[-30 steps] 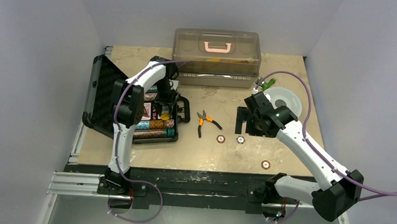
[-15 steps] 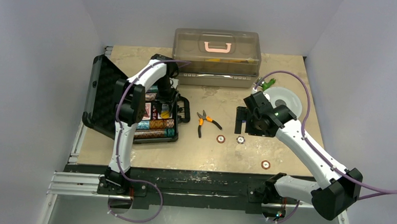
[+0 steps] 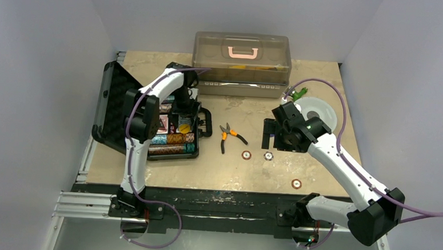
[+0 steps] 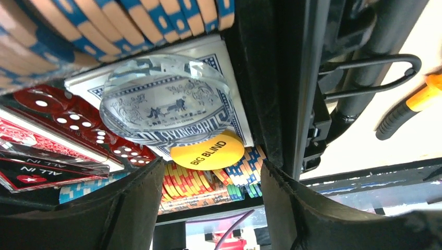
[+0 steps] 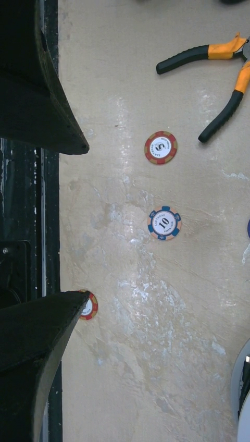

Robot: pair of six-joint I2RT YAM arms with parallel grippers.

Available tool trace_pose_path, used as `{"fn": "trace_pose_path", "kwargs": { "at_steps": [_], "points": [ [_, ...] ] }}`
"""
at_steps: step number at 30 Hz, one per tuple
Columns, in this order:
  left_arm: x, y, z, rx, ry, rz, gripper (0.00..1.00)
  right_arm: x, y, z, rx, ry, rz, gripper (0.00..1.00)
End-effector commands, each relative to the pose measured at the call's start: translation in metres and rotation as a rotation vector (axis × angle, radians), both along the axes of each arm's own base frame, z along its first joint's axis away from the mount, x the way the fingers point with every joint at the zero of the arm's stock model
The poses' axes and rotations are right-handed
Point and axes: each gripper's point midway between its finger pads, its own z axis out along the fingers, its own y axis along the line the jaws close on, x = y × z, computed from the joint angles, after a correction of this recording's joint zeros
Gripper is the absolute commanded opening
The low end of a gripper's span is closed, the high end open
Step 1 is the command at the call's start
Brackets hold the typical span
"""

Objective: Pack up texas hold em set

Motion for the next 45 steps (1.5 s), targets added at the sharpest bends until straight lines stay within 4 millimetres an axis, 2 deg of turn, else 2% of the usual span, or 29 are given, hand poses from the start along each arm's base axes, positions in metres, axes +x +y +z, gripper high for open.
{"fn": "trace_pose_path", "kwargs": {
  "at_steps": [1,4,7,12,20,27,29,31,36,40,43,45],
  "points": [
    [0.016,-0.004,0.030,-0.059,-0.146,0.068,0.65,0.009,0.006,0.017,0.040,-0.054,0.009,0.99],
    [0.012,-0.006,0.029,-0.069,-0.135,0.079,0.57,0.007,0.008,0.019,0.059,-0.060,0.010,0.99],
    [0.010,-0.005,0.027,-0.065,-0.143,0.096,0.39,0.003,0.008,0.020,0.081,-0.064,0.006,0.99],
    [0.008,-0.007,0.016,-0.076,-0.128,0.111,0.23,-0.008,0.006,0.012,0.104,-0.053,-0.009,0.99],
    [0.009,-0.007,-0.012,-0.052,-0.075,0.100,0.21,-0.009,0.003,0.017,0.100,-0.062,-0.020,0.99],
    [0.002,-0.003,-0.010,-0.046,-0.067,0.082,0.24,-0.007,0.009,0.017,0.124,-0.058,-0.015,0.99],
    [0.007,-0.003,0.001,-0.055,-0.123,0.089,0.27,-0.008,0.009,0.016,0.126,-0.054,-0.016,0.99],
    [0.012,-0.004,0.021,-0.073,-0.186,0.097,0.31,-0.007,0.010,0.015,0.128,-0.055,-0.017,0.99],
    [0.011,-0.014,0.090,-0.172,-0.337,0.152,0.47,0.000,0.013,0.012,0.125,-0.064,-0.014,0.99],
    [-0.010,-0.029,0.128,-0.330,-0.419,0.190,0.59,0.017,0.012,0.003,0.075,-0.075,-0.040,0.99],
    [-0.036,-0.035,0.142,-0.429,-0.445,0.203,0.64,0.036,0.009,-0.004,0.025,-0.091,-0.084,0.99],
    [-0.057,-0.032,0.145,-0.454,-0.452,0.214,0.67,0.051,0.009,-0.012,0.001,-0.088,-0.119,0.99]
  ]
}}
